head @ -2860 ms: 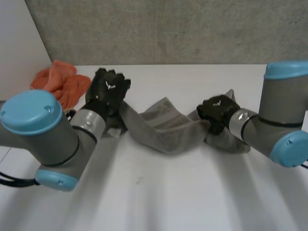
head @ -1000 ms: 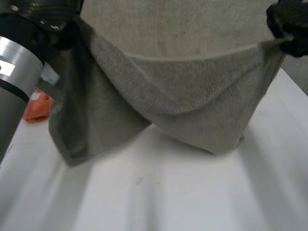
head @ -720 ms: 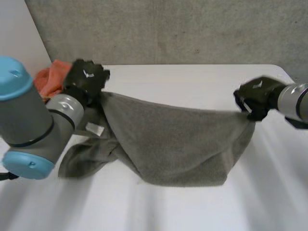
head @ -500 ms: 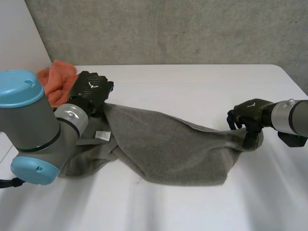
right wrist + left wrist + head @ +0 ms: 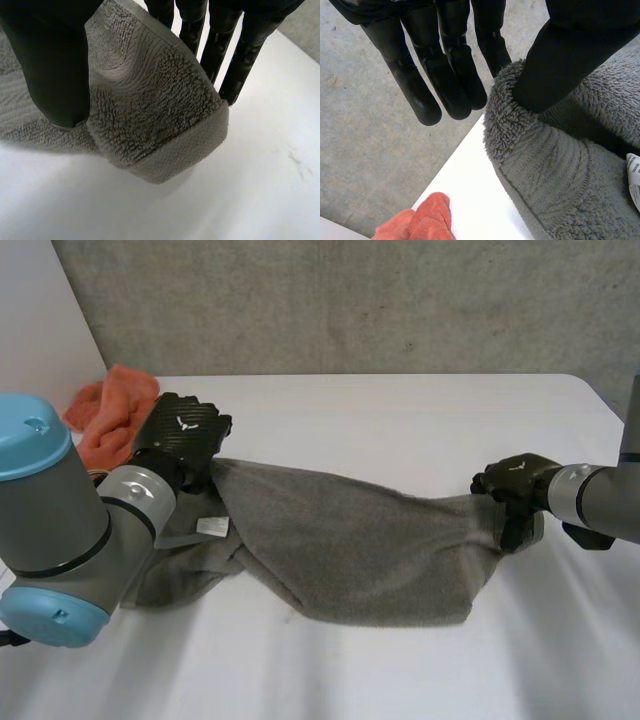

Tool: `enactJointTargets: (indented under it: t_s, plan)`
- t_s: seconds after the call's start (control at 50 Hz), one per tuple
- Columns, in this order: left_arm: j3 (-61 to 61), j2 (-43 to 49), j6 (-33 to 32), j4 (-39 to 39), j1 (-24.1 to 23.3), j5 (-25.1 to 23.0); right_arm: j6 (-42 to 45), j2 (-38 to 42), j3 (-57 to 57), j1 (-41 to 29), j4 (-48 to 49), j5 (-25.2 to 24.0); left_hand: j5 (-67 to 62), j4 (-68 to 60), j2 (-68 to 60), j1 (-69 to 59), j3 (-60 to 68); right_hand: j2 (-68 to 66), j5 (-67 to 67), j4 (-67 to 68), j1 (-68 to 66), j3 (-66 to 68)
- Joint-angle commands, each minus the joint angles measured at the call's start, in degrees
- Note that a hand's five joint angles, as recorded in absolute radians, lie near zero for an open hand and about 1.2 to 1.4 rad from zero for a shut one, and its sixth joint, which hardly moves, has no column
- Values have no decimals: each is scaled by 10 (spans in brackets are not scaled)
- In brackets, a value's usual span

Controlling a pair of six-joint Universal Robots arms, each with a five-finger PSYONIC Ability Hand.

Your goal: Fold the laundry.

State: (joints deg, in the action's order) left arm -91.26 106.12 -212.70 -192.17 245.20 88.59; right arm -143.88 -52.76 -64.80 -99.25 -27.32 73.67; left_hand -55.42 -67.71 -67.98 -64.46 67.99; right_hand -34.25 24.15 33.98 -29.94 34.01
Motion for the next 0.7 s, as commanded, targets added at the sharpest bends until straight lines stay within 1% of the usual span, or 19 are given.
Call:
enactJointTargets:
  t_s: [0.02,0.04,0.12,0.16,0.2,0.24,0.28,0.32,0.34,0.36,0.38,0.4,0.42,0.46,0.48,0.5,0.56,0.64,0.7]
  plan:
    - [1,0,0,-6,4,-1,4,28,13,-2,-16,0,-117,-94,-92,-127,92,-401,402,404,-444,404]
    - [3,1,1,-7,5,-1,5,34,27,-2,-25,-1,-117,-94,-92,-127,92,-457,458,460,-500,459]
    - [15,13,-1,-20,16,-1,5,44,89,-3,-36,2,-119,-96,-93,-129,93,-457,459,460,-501,460]
    - [42,38,-2,-40,19,-1,-1,44,120,-3,-31,1,-126,-103,-100,-135,100,-457,459,460,-501,460]
    - [70,61,-5,-53,19,0,-10,44,178,-5,-11,12,-131,-108,-105,-140,105,-457,459,460,-501,460]
    - [128,88,-17,-70,22,1,-24,42,221,-8,17,23,-138,-115,-112,-147,112,-457,459,460,-501,460]
    - [166,96,-22,-83,25,1,-60,36,270,-19,78,38,-144,-121,-119,-154,119,-457,459,460,-501,460]
    - [220,100,-31,-122,27,0,-88,26,290,-30,123,42,-146,-123,-120,-155,120,-457,459,460,-501,460]
    - [235,100,-32,-141,28,0,-112,7,296,-33,168,46,-146,-123,-120,-155,120,-457,459,460,-501,460]
    - [251,99,-31,-165,29,0,-123,-6,294,-34,192,48,-146,-123,-120,-155,120,-457,459,460,-501,460]
    - [276,97,-30,-210,34,2,-133,-19,291,-34,217,49,-146,-123,-120,-155,120,-457,459,460,-501,460]
    - [285,96,-30,-234,36,2,-143,-31,287,-34,243,53,-146,-123,-120,-155,120,-457,459,460,-501,460]
    - [292,95,-29,-254,38,2,-160,-55,270,-34,296,62,-146,-123,-120,-155,120,-457,459,460,-501,460]
    - [305,85,-29,-301,43,4,-167,-78,248,-34,348,74,-146,-123,-120,-155,120,-457,459,460,-501,460]
    - [306,79,-28,-312,41,4,-170,-88,236,-34,372,81,-146,-123,-120,-155,120,-457,459,460,-501,460]
    - [304,73,-28,-319,40,3,-170,-111,207,-34,421,90,-146,-123,-120,-155,120,-457,459,460,-501,460]
    - [284,47,-25,-322,39,2,-166,-144,167,-33,462,89,-146,-123,-120,-155,120,-457,459,460,-501,460]
    - [223,29,-14,-323,41,1,-159,-163,111,-31,464,86,-146,-123,-120,-155,120,-457,459,460,-501,460]
    - [140,6,-7,-321,41,1,-151,-167,57,-31,462,81,-141,-118,-115,-151,115,-457,459,460,-501,460]
